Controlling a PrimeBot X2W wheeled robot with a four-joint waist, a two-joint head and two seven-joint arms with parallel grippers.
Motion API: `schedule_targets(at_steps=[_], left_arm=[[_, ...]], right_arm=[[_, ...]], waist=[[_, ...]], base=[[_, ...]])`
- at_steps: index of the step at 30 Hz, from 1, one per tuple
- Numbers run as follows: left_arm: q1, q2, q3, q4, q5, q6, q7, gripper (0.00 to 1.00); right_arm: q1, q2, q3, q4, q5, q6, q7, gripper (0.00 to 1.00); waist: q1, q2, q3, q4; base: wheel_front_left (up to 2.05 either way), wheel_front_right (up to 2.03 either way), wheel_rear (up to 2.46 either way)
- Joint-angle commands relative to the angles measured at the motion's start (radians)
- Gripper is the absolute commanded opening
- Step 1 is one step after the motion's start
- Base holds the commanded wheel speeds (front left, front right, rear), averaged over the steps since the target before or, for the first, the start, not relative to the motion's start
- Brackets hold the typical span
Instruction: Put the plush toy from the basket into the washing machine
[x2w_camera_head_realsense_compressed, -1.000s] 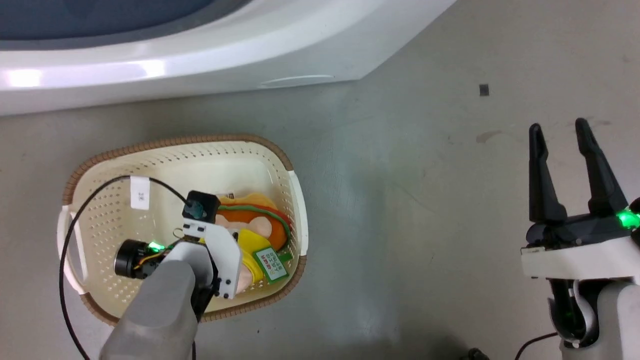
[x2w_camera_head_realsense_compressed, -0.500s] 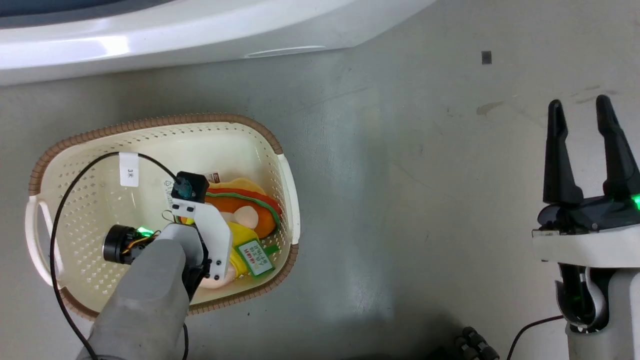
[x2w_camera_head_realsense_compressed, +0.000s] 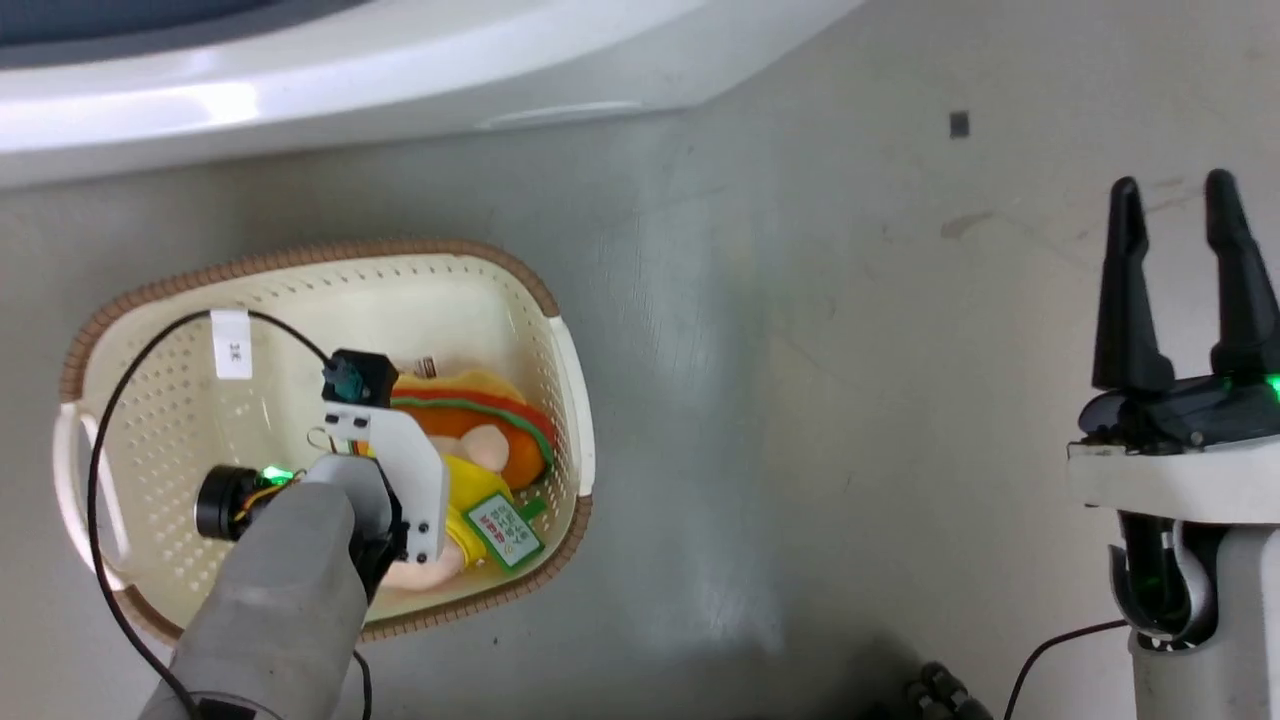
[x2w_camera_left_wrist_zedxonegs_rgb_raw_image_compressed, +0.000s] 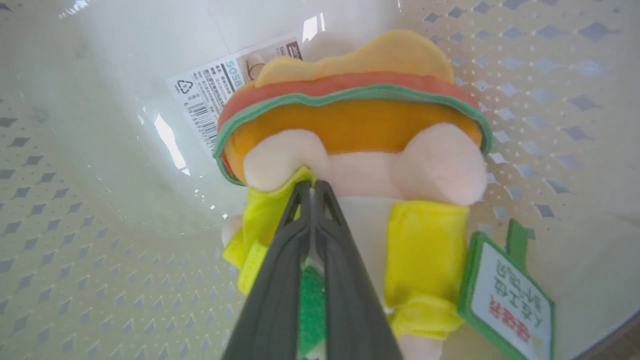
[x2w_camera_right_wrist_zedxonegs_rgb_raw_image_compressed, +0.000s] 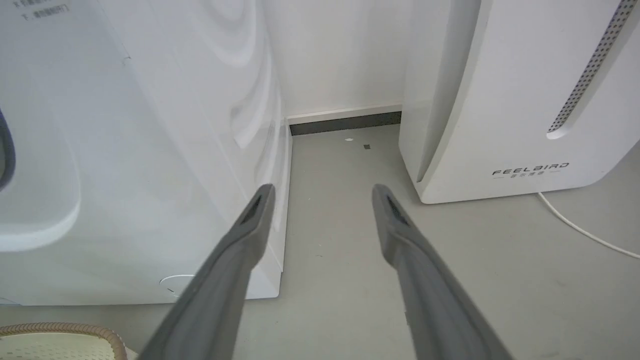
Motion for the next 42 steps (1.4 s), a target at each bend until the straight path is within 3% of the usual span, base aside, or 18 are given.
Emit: schedule_targets(at_steps=[1, 14, 29, 36, 42], left_arm=[[-0.011, -0.002, -0.009, 0.031, -0.018, -0.008, -0.010, 0.00], [0.105, -0.063, -0.030, 0.037, -0.051, -0.046, -0.191, 0.00], [0.230, -0.087, -0.077, 0.020, -0.061, -0.056, -0.391, 0.00], [0.265, -0.073, -0.067, -0.059, -0.060, -0.045, -0.422, 0.00], [0.323, -0.043, -0.031, -0.246, -0.036, -0.002, -0.423, 0.00]], right_arm=[[-0.015, 0.000, 0.002, 0.006, 0.008, -0.001, -0.012, 1.00], [0.089, 0.000, 0.012, 0.073, -0.021, -0.001, -0.013, 1.00], [0.235, 0.000, -0.001, 0.114, -0.050, -0.001, -0.013, 1.00], [0.293, 0.000, -0.003, 0.120, -0.052, -0.001, -0.013, 1.00], [0.329, 0.000, -0.005, 0.122, -0.051, -0.001, -0.013, 1.00]], waist=[[-0.0001, 0.0000, -0.033, 0.001], [-0.0001, 0.0000, -0.300, 0.066], [-0.0001, 0.0000, -0.572, 0.135], [-0.0001, 0.0000, -0.662, 0.170], [-0.0001, 0.0000, -0.720, 0.193]], base=[[0.00, 0.00, 0.00], [0.00, 0.00, 0.00], [0.00, 0.00, 0.00], [0.00, 0.00, 0.00], [0.00, 0.00, 0.00]])
